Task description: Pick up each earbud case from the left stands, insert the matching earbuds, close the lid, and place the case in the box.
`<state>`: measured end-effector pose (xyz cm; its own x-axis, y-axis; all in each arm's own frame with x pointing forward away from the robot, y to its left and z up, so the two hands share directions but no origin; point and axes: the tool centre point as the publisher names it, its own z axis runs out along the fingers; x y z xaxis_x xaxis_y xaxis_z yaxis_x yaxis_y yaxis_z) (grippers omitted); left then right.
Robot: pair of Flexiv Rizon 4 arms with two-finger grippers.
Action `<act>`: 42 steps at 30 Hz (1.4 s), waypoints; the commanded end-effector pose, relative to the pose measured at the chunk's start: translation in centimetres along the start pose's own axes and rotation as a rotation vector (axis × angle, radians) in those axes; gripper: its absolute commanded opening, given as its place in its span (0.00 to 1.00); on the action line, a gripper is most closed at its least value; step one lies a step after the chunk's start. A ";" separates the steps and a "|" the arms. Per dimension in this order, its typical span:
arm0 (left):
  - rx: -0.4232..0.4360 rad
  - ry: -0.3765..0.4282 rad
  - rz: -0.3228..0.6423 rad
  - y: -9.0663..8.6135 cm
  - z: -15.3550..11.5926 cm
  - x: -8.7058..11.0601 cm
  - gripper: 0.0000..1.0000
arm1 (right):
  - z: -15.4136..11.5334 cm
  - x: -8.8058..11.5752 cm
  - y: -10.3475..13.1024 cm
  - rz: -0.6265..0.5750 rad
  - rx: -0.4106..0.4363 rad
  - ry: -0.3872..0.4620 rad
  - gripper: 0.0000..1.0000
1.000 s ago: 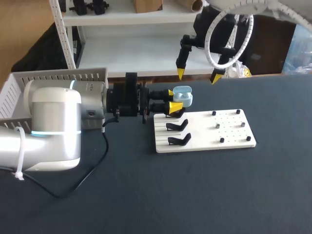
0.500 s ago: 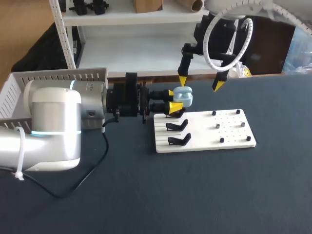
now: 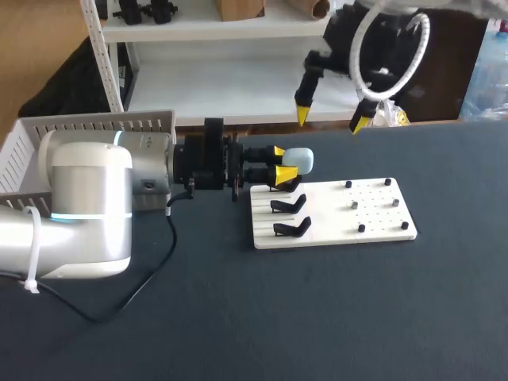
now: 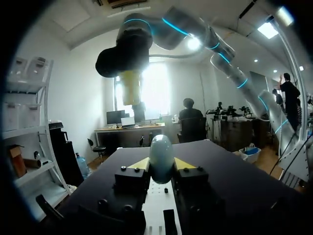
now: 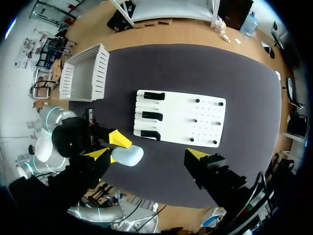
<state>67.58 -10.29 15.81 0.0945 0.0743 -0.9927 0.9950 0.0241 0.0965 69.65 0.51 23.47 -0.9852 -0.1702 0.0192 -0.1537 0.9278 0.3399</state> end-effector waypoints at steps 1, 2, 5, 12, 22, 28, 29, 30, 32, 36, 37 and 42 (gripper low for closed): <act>-0.088 0.015 0.025 0.8 -2.6 -0.8 0.00 | -1.9 4.0 -1.7 -0.019 -0.085 -0.146 1.00; -0.123 0.023 0.036 1.1 -3.7 -1.2 0.00 | -2.1 4.3 -1.9 -0.022 -0.099 -0.150 1.00; -0.218 0.058 0.078 1.9 -7.0 -2.5 0.00 | -2.2 4.5 -2.1 -0.024 -0.114 -0.151 1.00; -0.417 0.128 0.153 3.3 -13.8 -5.5 0.00 | -2.2 4.5 -2.1 -0.024 -0.114 -0.151 1.00; -0.686 0.213 0.102 5.8 -21.2 -4.9 0.00 | -2.2 4.5 -2.1 -0.024 -0.114 -0.151 1.00; -0.798 0.289 0.045 8.5 -24.3 -3.5 0.00 | -2.2 4.5 -2.1 -0.024 -0.114 -0.151 1.00; -0.812 0.296 0.028 9.3 -24.9 -2.9 0.00 | -2.2 4.5 -2.1 -0.024 -0.114 -0.151 1.00; -0.819 0.311 0.013 9.8 -25.3 -2.3 0.00 | -2.2 4.5 -2.1 -0.024 -0.114 -0.151 1.00; -0.834 0.346 -0.017 10.9 -26.4 -0.9 0.00 | -2.2 4.5 -2.1 -0.024 -0.114 -0.151 1.00; -0.885 0.403 -0.118 12.6 -28.7 2.7 0.00 | -2.2 4.5 -2.1 -0.024 -0.114 -0.151 1.00; -0.892 0.413 -0.136 12.9 -29.4 3.4 0.00 | -2.2 4.5 -2.1 -0.024 -0.114 -0.151 1.00; -0.922 0.417 -0.213 14.3 -31.7 6.6 0.00 | -2.2 4.5 -2.1 -0.024 -0.114 -0.151 1.00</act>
<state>79.82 22.46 14.49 -0.2866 0.3273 -0.9004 0.6810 0.7306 0.0488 66.10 -2.86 24.90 -0.9830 -0.1389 -0.1202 -0.1784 0.8775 0.4451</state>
